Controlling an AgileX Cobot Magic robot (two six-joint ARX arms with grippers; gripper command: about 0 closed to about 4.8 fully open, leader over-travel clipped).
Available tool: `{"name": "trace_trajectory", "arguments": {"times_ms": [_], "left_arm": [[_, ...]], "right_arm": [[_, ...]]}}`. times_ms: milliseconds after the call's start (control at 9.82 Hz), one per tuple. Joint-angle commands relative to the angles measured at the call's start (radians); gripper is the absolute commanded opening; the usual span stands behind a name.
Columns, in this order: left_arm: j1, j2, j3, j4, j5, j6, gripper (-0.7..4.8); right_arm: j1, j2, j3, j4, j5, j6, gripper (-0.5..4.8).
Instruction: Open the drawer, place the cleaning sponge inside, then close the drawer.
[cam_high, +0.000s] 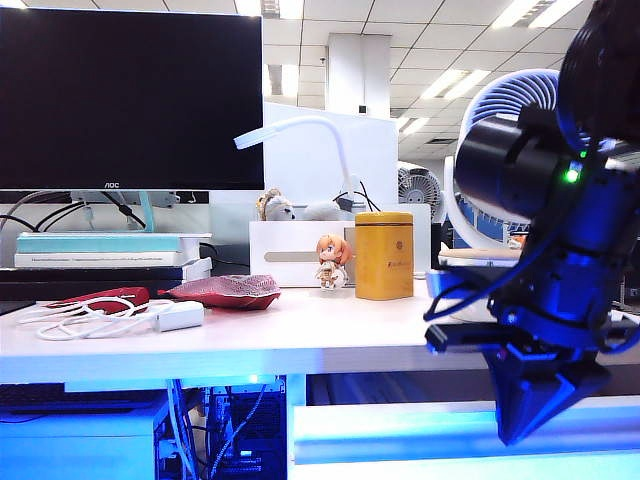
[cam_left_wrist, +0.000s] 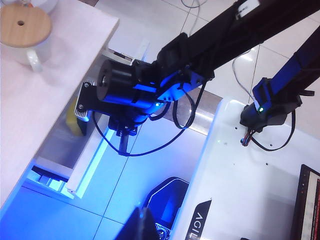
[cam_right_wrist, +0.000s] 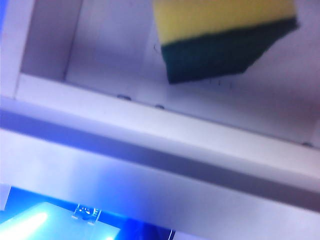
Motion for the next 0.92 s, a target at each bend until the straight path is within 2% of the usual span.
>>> {"name": "trace_trajectory", "arguments": {"times_ms": [102, 917], "left_arm": [[0.001, -0.005, 0.003, 0.002, 0.002, 0.0, -0.05], [0.001, -0.005, 0.003, -0.002, 0.002, 0.0, -0.05]], "right_arm": [[0.0, 0.016, 0.001, 0.027, 0.003, 0.001, -0.06], [-0.035, 0.018, 0.002, 0.166, 0.051, 0.005, -0.06]]}}
